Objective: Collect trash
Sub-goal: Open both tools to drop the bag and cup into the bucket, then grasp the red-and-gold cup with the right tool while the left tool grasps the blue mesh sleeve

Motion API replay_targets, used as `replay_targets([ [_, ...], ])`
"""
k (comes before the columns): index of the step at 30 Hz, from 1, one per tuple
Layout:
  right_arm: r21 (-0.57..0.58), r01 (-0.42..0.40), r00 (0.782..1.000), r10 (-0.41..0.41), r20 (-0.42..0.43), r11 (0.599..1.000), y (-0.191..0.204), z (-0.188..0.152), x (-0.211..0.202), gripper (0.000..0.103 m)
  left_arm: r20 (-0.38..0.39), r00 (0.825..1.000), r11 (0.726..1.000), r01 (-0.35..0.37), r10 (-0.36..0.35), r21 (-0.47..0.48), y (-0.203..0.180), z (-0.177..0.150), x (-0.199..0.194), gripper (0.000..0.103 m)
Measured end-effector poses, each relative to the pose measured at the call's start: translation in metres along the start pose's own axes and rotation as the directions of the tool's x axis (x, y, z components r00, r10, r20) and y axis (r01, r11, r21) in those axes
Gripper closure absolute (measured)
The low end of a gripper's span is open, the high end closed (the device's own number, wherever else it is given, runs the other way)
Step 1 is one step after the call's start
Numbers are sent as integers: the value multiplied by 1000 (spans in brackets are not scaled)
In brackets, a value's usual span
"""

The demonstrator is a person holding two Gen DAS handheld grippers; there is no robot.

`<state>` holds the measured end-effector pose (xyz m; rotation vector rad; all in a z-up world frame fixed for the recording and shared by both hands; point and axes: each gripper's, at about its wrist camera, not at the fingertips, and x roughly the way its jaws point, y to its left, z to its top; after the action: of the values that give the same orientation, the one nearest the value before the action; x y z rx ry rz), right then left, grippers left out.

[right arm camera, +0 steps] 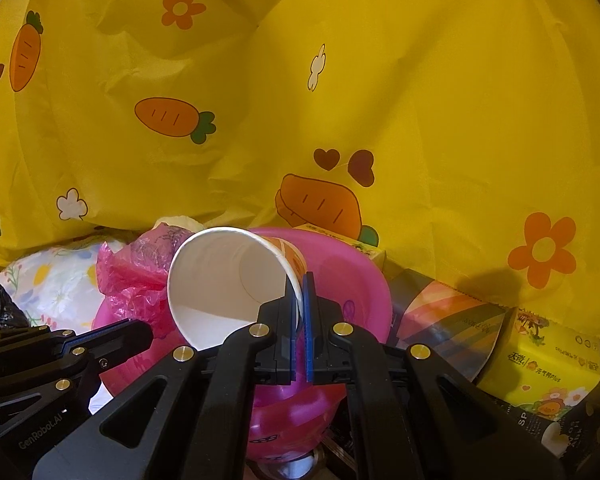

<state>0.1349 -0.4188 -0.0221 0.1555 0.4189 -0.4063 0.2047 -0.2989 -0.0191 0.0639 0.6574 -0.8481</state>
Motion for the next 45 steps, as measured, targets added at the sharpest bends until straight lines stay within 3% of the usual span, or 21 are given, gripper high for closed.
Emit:
replay_targets([
  [4, 3, -7, 1000, 7, -8, 1000, 0, 0, 3, 99, -7, 1000, 1000, 2, -2, -5, 2, 0, 0, 99],
  [9, 6, -14, 1000, 15, -20, 1000, -3, 1, 8, 99, 1, 1000, 1000, 5, -5, -28, 6, 1, -2, 77],
  [11, 5, -12, 1000, 13, -23, 1000, -3, 1, 9, 98, 17, 1000, 999, -11, 12, -43, 9, 1, -6, 54],
  [13, 12, -17, 999, 17, -28, 1000, -5, 1, 10, 94, 42, 998, 998, -34, 36, -62, 13, 2, -13, 38],
  [15, 20, -20, 999, 21, -25, 1000, -6, 1, 10, 70, 75, 995, 995, -61, 66, -74, 15, 3, -23, 25],
  [16, 23, -19, 1000, 19, -15, 1000, -6, 1, 8, 64, 92, 991, 993, -85, 92, -79, 16, 4, -29, 19],
  [20, 27, -26, 1000, 25, 8, 999, -5, 5, -2, 51, 135, 975, 982, -164, 175, -94, 22, 3, -49, 7],
  [26, 17, -39, 997, 38, 64, 999, 4, 2, -33, 25, 164, 938, 951, -295, 306, -87, 22, -9, -78, 6],
  [29, 7, -56, 995, 55, 80, 998, 12, -5, -50, 18, 167, 924, 938, -333, 345, -96, 23, -20, -93, 6],
  [34, -10, -99, 990, 100, 95, 995, 29, -17, -77, 15, 171, 899, 914, -387, 403, -118, 26, -40, -121, 6],
  [45, -91, -209, 971, 218, 102, 974, 76, -50, -127, 15, 182, 802, 821, -539, 569, -190, 49, -92, -186, 6],
])
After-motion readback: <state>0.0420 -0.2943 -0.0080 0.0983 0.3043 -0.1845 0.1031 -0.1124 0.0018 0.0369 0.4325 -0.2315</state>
